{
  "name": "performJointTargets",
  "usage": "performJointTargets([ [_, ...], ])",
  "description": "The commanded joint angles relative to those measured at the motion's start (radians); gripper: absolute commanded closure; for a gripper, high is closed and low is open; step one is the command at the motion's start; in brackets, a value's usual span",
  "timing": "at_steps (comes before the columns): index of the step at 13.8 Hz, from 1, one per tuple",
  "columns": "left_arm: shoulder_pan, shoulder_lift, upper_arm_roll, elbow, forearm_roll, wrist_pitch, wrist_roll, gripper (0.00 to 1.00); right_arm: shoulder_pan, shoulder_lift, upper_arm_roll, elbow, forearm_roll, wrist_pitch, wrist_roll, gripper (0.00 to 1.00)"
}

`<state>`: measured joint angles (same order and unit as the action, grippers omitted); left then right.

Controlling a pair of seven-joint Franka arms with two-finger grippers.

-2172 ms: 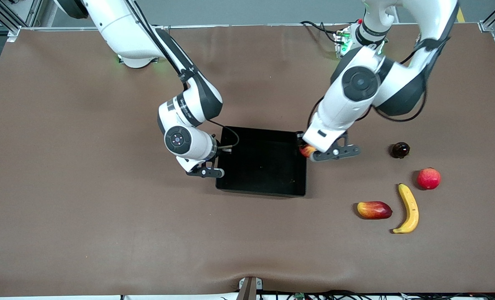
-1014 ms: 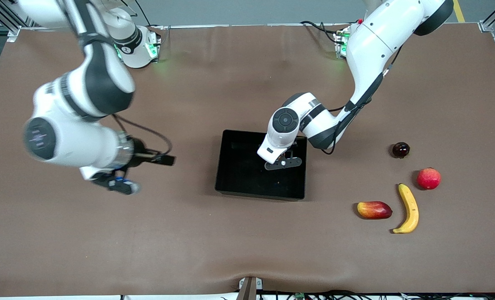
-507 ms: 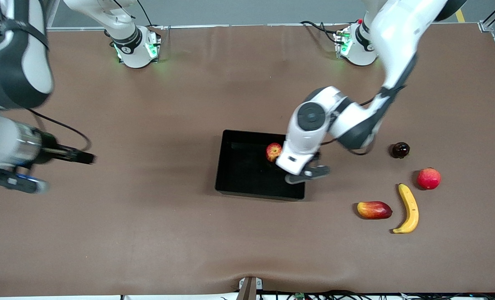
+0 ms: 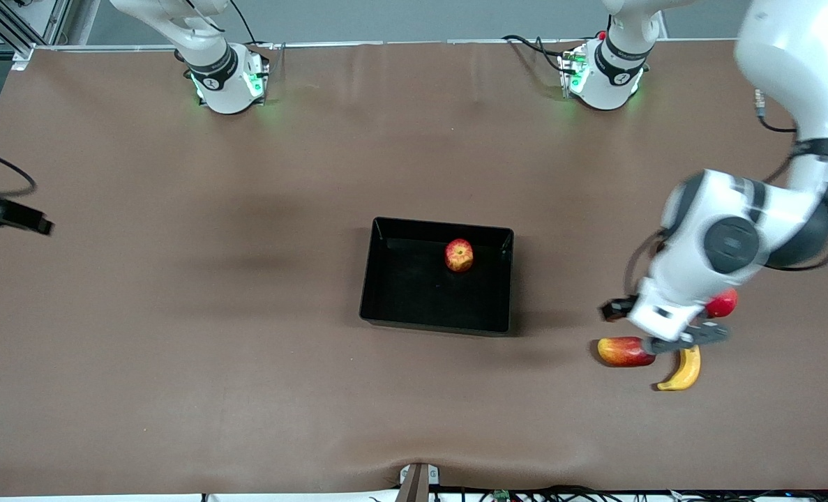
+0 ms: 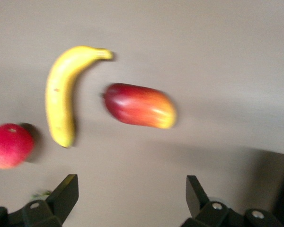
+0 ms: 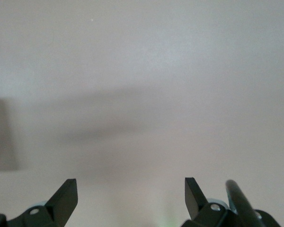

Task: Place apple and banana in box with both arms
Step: 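Move the left gripper to the yellow banana and grasp it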

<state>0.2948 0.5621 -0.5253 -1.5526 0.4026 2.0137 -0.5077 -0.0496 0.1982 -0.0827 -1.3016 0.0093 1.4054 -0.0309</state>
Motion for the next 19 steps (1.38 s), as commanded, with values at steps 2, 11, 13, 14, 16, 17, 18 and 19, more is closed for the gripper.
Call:
performJointTargets([
  [2, 0.128, 0.083, -0.012, 0.003, 0.03, 0.078, 0.164, 0.0, 0.017, -0.149, 0.026, -0.159, 0.014, 0.024, -0.052, 0.0],
  [11, 0.156, 0.272, 0.122, 0.042, 0.068, 0.333, 0.319, 0.07, 0.033, -0.155, 0.026, -0.088, -0.023, 0.003, -0.053, 0.0],
  [13, 0.153, 0.297, 0.123, 0.043, 0.07, 0.367, 0.319, 0.27, 0.025, -0.151, 0.023, -0.02, -0.014, 0.006, -0.049, 0.0],
  [14, 0.153, 0.305, 0.123, 0.043, 0.071, 0.376, 0.319, 0.46, 0.027, -0.151, 0.023, -0.012, -0.018, 0.0, -0.047, 0.0],
  [16, 0.152, 0.302, 0.131, 0.043, 0.074, 0.378, 0.317, 1.0, 0.024, -0.155, 0.02, -0.028, -0.006, -0.051, -0.052, 0.0],
  [17, 0.153, 0.292, 0.131, 0.043, 0.076, 0.378, 0.317, 1.0, 0.025, -0.155, 0.02, -0.028, -0.002, -0.062, -0.052, 0.0],
  [18, 0.153, 0.274, 0.131, 0.043, 0.078, 0.378, 0.319, 1.0, 0.028, -0.157, 0.023, -0.028, -0.003, -0.069, -0.044, 0.0],
  [19, 0.155, 0.253, 0.122, 0.043, 0.081, 0.376, 0.32, 1.0, 0.031, -0.158, 0.024, -0.028, -0.003, -0.071, -0.043, 0.0],
])
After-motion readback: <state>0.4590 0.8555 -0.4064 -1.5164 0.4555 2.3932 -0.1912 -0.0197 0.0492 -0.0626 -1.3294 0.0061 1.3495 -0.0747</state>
